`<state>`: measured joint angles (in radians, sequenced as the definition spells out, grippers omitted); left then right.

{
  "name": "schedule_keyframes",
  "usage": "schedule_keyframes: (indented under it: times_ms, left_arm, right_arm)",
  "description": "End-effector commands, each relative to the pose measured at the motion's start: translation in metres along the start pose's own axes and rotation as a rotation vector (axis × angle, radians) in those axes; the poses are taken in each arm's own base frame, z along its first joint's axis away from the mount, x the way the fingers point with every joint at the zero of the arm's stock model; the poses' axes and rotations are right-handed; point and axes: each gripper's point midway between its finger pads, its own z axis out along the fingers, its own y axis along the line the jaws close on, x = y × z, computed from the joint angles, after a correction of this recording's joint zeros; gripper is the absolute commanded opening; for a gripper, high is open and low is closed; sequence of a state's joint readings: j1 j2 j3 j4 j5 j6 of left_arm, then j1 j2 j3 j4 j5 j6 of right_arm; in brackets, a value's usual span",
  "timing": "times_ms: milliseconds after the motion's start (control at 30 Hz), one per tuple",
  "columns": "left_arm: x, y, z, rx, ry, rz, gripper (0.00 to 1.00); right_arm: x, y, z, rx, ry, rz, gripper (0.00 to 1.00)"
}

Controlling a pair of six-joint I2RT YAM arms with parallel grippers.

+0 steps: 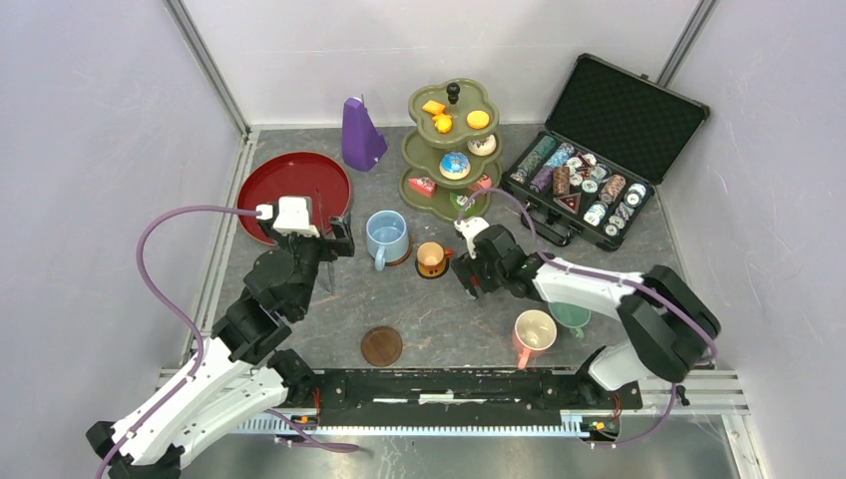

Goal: Serve the afternoon tea

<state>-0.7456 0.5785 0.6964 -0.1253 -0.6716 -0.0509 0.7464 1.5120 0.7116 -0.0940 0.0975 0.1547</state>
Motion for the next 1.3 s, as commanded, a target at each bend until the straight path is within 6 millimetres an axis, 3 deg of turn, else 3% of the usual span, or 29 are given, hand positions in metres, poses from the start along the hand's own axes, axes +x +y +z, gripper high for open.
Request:
schedule_keyframes:
  times_ms: [0, 67, 133, 200, 267, 367, 533, 933, 1100, 1267]
  left_arm:
    - [-0.008, -0.001, 0.002, 0.001, -0.02, -0.015, 1.0]
    - [-0.008, -0.001, 0.002, 0.001, -0.021, -0.018, 1.0]
    - [-0.008, -0.001, 0.002, 0.002, -0.023, -0.019, 1.0]
    - [-0.009, 0.0, 0.002, 0.001, -0.025, -0.022, 1.0]
    - [-0.01, 0.001, 0.001, -0.001, -0.03, -0.026, 1.0]
    - [-0.012, 0.002, 0.0, -0.003, -0.038, -0.036, 1.0]
    - [-0.013, -0.003, 0.001, 0.025, -0.043, -0.057, 1.0]
    - [-0.014, -0.001, -0.001, 0.024, -0.047, -0.069, 1.0]
    - [-0.014, -0.002, -0.001, 0.028, -0.04, -0.066, 1.0]
    - [-0.014, -0.002, -0.001, 0.029, -0.04, -0.066, 1.0]
  right_arm:
    - [-0.07, -0.017, -0.053, 0.08, -0.214, 0.013, 0.93]
    - [-0.09, -0.04, -0.083, 0.182, -0.307, 0.039, 0.98]
    - [-0.092, -0.068, -0.109, 0.319, -0.355, 0.114, 0.98]
    - [-0.072, -0.097, -0.127, 0.482, -0.34, 0.245, 0.98]
    - [-0.043, -0.114, -0.143, 0.619, -0.303, 0.495, 0.98]
    - [-0.004, -0.119, -0.164, 0.761, -0.211, 0.777, 0.98]
    - [0.042, -0.115, -0.156, 0.837, -0.11, 0.904, 0.98]
    - [0.081, -0.118, -0.114, 0.809, -0.173, 0.993, 0.7]
    - [0.085, -0.124, -0.107, 0.831, -0.169, 0.981, 0.42]
    - [0.057, -0.139, -0.117, 0.889, -0.189, 0.826, 0.07]
